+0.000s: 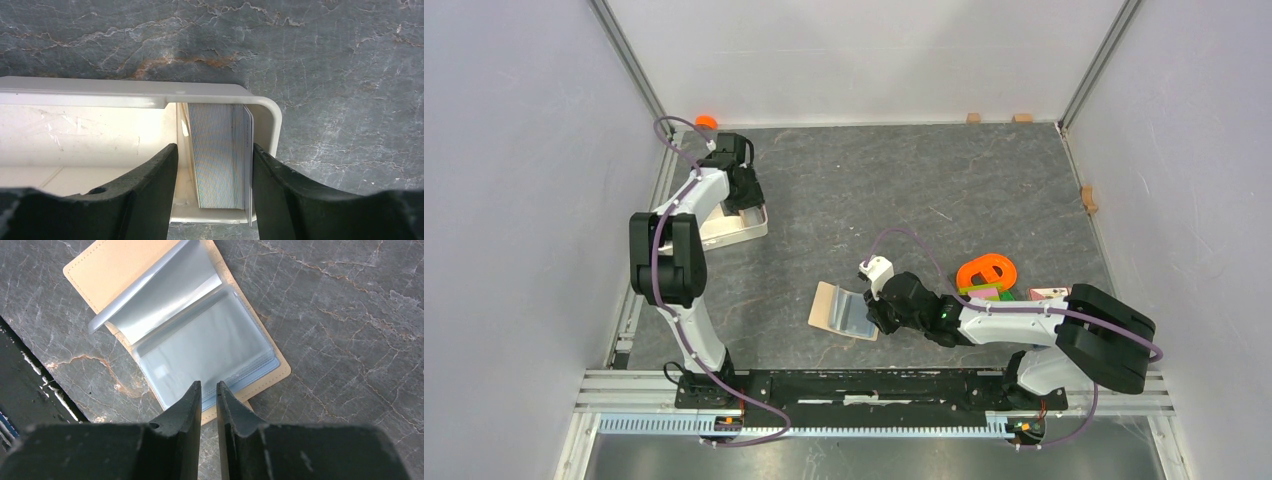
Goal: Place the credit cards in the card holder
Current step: Pick up the credit card from the storage box.
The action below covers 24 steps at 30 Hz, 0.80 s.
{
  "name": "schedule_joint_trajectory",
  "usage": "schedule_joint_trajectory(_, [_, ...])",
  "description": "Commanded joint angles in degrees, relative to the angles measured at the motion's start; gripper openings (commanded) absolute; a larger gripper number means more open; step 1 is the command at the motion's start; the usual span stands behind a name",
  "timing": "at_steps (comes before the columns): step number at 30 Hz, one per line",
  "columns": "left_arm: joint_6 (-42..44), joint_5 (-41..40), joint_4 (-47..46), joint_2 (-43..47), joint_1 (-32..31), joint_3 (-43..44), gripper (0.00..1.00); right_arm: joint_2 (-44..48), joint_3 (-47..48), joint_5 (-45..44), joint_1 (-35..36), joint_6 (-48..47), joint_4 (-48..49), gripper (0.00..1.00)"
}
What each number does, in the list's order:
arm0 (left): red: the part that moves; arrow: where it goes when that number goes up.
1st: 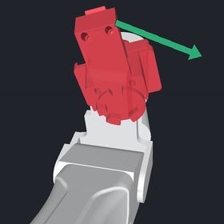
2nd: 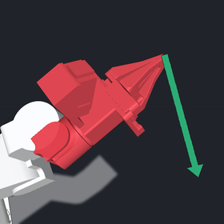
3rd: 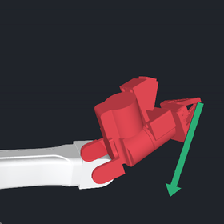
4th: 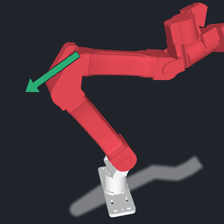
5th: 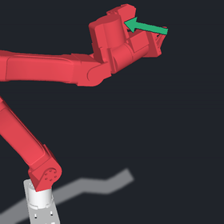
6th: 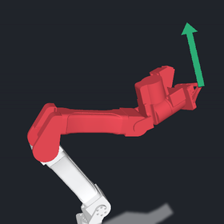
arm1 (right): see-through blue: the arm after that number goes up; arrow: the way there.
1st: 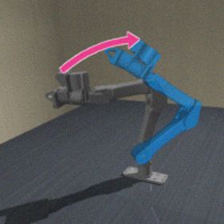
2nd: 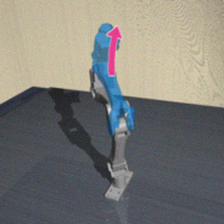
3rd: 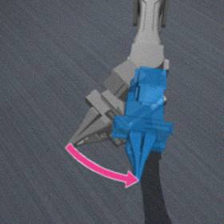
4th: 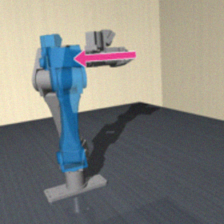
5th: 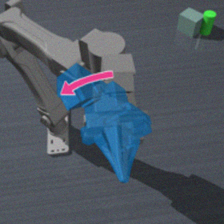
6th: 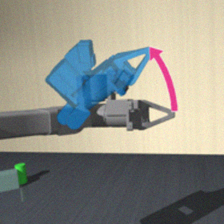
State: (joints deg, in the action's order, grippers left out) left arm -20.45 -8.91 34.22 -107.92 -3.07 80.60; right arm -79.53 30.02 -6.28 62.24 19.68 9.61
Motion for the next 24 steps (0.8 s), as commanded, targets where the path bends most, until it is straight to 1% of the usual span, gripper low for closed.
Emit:
schedule_joint_trajectory(1, [2.70, -1.44, 0.40, 3.30, 0.38, -0.43, 0.60, 1.57, -0.01, -0.91, 0.16, 0.40, 0.78, 0.21])
schedule_joint_trajectory(6, [3.14, -1.04, 0.64, 2.61, 0.36, -0.37, 0.60, 1.56, 0.04, -0.85, 0.16, 0.53, 0.66, 0.21])
schedule_joint_trajectory(17, [4.00, -0.33, 2.92, -2.50, 0.36, 2.02, 0.68, 2.16, -0.27, -0.86, 0.18, 0.53, 0.41, 0.21])
schedule_joint_trajectory(24, [4.20, -0.47, 3.22, -3.56, 0.42, 2.51, 0.71, 2.71, -0.47, -1.09, 0.18, 0.60, 0.33, 0.20])
